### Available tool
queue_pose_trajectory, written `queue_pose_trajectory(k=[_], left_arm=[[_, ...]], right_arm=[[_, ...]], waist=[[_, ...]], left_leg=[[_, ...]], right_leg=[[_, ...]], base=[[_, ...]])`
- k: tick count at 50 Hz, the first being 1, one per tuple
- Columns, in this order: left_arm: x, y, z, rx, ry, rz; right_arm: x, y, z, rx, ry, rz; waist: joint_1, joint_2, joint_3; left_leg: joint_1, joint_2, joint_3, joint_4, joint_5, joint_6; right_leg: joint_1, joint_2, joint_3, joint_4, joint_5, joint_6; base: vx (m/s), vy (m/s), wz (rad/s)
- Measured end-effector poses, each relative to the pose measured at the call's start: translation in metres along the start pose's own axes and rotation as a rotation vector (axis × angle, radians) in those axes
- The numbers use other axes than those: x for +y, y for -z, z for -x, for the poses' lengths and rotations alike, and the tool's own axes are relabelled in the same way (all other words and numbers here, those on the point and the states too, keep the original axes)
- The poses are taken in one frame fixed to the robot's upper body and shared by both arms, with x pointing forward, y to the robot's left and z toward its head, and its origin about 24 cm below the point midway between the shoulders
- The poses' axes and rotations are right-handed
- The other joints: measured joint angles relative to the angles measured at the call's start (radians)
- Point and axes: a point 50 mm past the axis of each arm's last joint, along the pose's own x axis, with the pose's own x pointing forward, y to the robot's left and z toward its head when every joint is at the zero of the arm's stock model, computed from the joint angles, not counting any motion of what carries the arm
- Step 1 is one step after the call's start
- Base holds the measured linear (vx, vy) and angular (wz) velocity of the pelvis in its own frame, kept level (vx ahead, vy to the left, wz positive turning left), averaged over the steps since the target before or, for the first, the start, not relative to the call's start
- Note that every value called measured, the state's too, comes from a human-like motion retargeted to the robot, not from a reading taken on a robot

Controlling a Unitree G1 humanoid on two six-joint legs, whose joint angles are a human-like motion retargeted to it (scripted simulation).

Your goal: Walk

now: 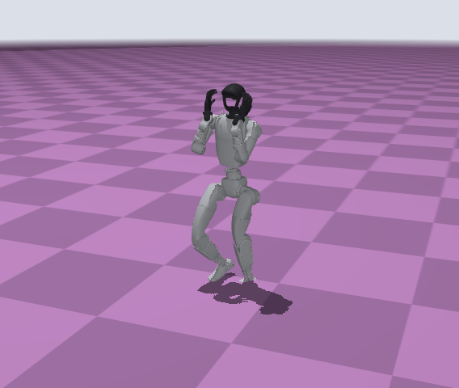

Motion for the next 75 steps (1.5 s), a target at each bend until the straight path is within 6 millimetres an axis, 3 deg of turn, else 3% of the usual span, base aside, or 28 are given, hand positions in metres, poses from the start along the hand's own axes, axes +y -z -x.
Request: queue_pose_trajectory(k=[5, 7, 10, 12, 15, 18, 21, 23, 25, 30, 35, 40, 42, 44, 48, 53, 55, 57, 60, 62, 65, 70, 75], left_arm=[[0.0, 0.002, 0.007, 0.021, 0.016, -0.018], [0.0, 0.003, 0.009, 0.021, 0.02, -0.028], [-0.001, 0.003, 0.011, 0.026, 0.031, -0.036], [-0.001, 0.002, 0.013, 0.029, 0.034, -0.04], [0.0, 0.002, 0.014, 0.032, 0.04, -0.059], [0.001, 0.001, 0.016, 0.046, 0.033, -0.065], [0.001, 0.002, 0.016, 0.069, 0.03, -0.055], [0.0, 0.004, 0.016, 0.092, 0.034, -0.03], [-0.001, 0.005, 0.017, 0.114, 0.036, 0.006], [-0.001, 0.005, 0.016, 0.149, 0.021, 0.102], [-0.001, 0.002, 0.017, 0.164, 0.004, 0.163], [-0.002, 0.001, 0.017, 0.162, 0.008, 0.197], [-0.003, 0.001, 0.018, 0.168, 0.005, 0.208], [-0.005, 0.002, 0.016, 0.163, -0.004, 0.224], [-0.008, 0.002, 0.016, 0.171, -0.023, 0.255], [-0.01, 0.004, 0.016, 0.193, -0.061, 0.289], [-0.01, 0.004, 0.016, 0.204, -0.085, 0.298], [-0.01, 0.007, 0.014, 0.201, -0.109, 0.299], [-0.009, 0.006, 0.015, 0.208, -0.139, 0.283], [-0.009, 0.007, 0.014, 0.19, -0.147, 0.251], [-0.008, 0.008, 0.016, 0.192, -0.155, 0.204], [-0.011, 0.012, 0.013, 0.15, -0.131, 0.114], [-0.012, 0.012, 0.014, 0.136, -0.119, 0.081]], right_arm=[[-0.002, 0.009, 0.008, 0.078, -0.027, 0.03], [-0.002, 0.012, 0.01, 0.091, -0.037, 0.038], [-0.003, 0.013, 0.012, 0.1, -0.058, 0.056], [-0.003, 0.012, 0.013, 0.104, -0.059, 0.057], [-0.003, 0.008, 0.013, 0.09, -0.054, 0.033], [-0.002, 0.003, 0.011, 0.074, -0.027, -0.024], [-0.003, 0.001, 0.008, 0.068, 0.005, -0.097], [-0.004, 0.0, 0.008, 0.07, 0.029, -0.133], [-0.005, 0.0, 0.008, 0.082, 0.052, -0.158], [-0.009, 0.005, 0.013, 0.157, 0.11, -0.204], [-0.01, 0.011, 0.022, 0.236, 0.155, -0.247], [-0.009, 0.016, 0.03, 0.291, 0.181, -0.27], [-0.008, 0.017, 0.032, 0.305, 0.184, -0.268], [-0.007, 0.018, 0.032, 0.309, 0.171, -0.267], [-0.005, 0.017, 0.033, 0.312, 0.167, -0.265], [-0.004, 0.014, 0.033, 0.297, 0.152, -0.251], [-0.004, 0.011, 0.033, 0.289, 0.148, -0.243], [-0.004, 0.009, 0.03, 0.271, 0.14, -0.236], [-0.004, 0.007, 0.03, 0.259, 0.135, -0.21], [-0.003, 0.007, 0.028, 0.237, 0.122, -0.19], [-0.004, 0.006, 0.029, 0.233, 0.106, -0.141], [-0.003, 0.011, 0.027, 0.206, 0.051, -0.073], [-0.003, 0.014, 0.03, 0.215, 0.012, 0.0]], waist=[[-0.058, 0.069, 0.003], [-0.062, 0.131, -0.02], [-0.067, 0.154, -0.03], [-0.077, 0.17, -0.041], [-0.078, 0.204, -0.06], [-0.094, 0.248, -0.062], [-0.102, 0.324, -0.044], [-0.09, 0.354, -0.035], [-0.072, 0.365, -0.03], [-0.018, 0.335, -0.033], [0.016, 0.272, -0.038], [0.006, 0.216, -0.064], [-0.002, 0.222, -0.07], [-0.022, 0.193, -0.099], [-0.042, 0.186, -0.126], [-0.068, 0.141, -0.147], [-0.084, 0.109, -0.15], [-0.117, -0.01, -0.136], [-0.159, -0.062, -0.136], [-0.182, -0.088, -0.127], [-0.221, -0.122, -0.118], [-0.257, -0.059, -0.085], [-0.279, -0.041, -0.06]], left_leg=[[0.051, 0.034, -0.01, 0.036, -0.068, 0.029], [0.043, 0.103, 0.014, 0.068, -0.125, 0.037], [0.046, 0.109, 0.094, 0.158, -0.182, 0.07], [0.049, 0.143, 0.243, 0.236, -0.208, 0.085], [0.048, 0.199, 0.315, 0.378, -0.224, 0.074], [0.018, 0.31, 0.371, 0.565, -0.192, 0.056], [-0.058, 0.455, 0.383, 0.81, 0.01, -0.034], [-0.135, 0.545, 0.404, 0.962, 0.126, -0.062], [-0.224, 0.629, 0.432, 1.092, 0.163, -0.044], [-0.454, 0.735, 0.504, 1.212, -0.001, 0.069], [-0.597, 0.702, 0.602, 0.994, -0.12, 0.085], [-0.651, 0.611, 0.71, 0.559, -0.062, 0.018], [-0.678, 0.608, 0.723, 0.464, -0.043, -0.006], [-0.64, 0.541, 0.77, 0.27, 0.016, -0.008], [-0.646, 0.531, 0.773, 0.3, 0.017, 0.016], [-0.597, 0.457, 0.773, 0.386, -0.028, 0.088], [-0.565, 0.397, 0.773, 0.403, -0.054, 0.119], [-0.419, 0.199, 0.812, 0.184, 0.02, 0.164], [-0.381, 0.103, 0.789, 0.21, -0.012, 0.205], [-0.288, 0.023, 0.754, 0.075, 0.029, 0.224], [-0.25, -0.045, 0.713, 0.106, -0.001, 0.237], [-0.12, -0.029, 0.597, 0.006, -0.019, 0.223], [-0.045, -0.017, 0.524, 0.014, -0.081, 0.209]], right_leg=[[-0.122, 0.142, 0.04, -0.306, 0.052, 0.088], [-0.13, 0.232, 0.04, -0.521, 0.115, 0.127], [-0.16, 0.258, 0.077, -0.622, 0.144, 0.168], [-0.168, 0.247, 0.082, -0.602, 0.164, 0.173], [-0.159, 0.267, 0.08, -0.517, 0.18, 0.151], [-0.116, 0.281, 0.042, -0.438, 0.151, 0.105], [-0.021, 0.334, -0.035, -0.465, 0.126, 0.041], [0.037, 0.363, -0.072, -0.491, 0.107, 0.008], [0.09, 0.376, -0.101, -0.515, 0.082, -0.012], [0.227, 0.365, -0.148, -0.622, 0.043, -0.009], [0.381, 0.325, -0.172, -0.77, 0.032, 0.026], [0.515, 0.282, -0.213, -0.958, 0.052, 0.053], [0.53, 0.287, -0.231, -0.935, 0.033, 0.052], [0.541, 0.252, -0.246, -0.951, 0.018, 0.052], [0.547, 0.226, -0.258, -0.833, -0.045, 0.042], [0.525, 0.125, -0.221, -0.566, -0.082, 0.065], [0.501, 0.064, -0.19, -0.42, -0.044, 0.096], [0.457, -0.11, -0.118, -0.219, 0.027, 0.164], [0.411, -0.207, -0.067, -0.016, 0.153, 0.194], [0.353, -0.262, -0.016, 0.084, 0.189, 0.187], [0.295, -0.342, 0.016, 0.202, 0.129, 0.14], [0.153, -0.303, 0.017, 0.201, 0.008, 0.043], [0.021, -0.253, 0.012, 0.09, -0.064, 0.026]], base=[[0.37, 0.08, 1.1], [0.42, 0.07, 0.8], [0.41, 0.08, 1.12], [0.44, 0.05, 1.4], [0.49, -0.03, 1.03], [0.49, -0.1, 1.14], [0.44, -0.12, 0.99], [0.43, -0.13, 0.82], [0.45, -0.15, 0.83], [0.48, -0.13, 0.76], [0.51, -0.06, 0.63], [0.48, 0.0, 0.63], [0.4, 0.03, 0.57], [0.43, 0.05, 0.64], [0.43, 0.05, 0.34], [0.46, 0.06, 0.4], [0.43, 0.07, 0.69], [0.41, 0.08, 0.95], [0.37, 0.04, 0.89], [0.37, 0.05, 0.76], [0.36, 0.02, 0.83], [0.36, 0.02, 0.63], [0.35, 0.0, 0.55]])
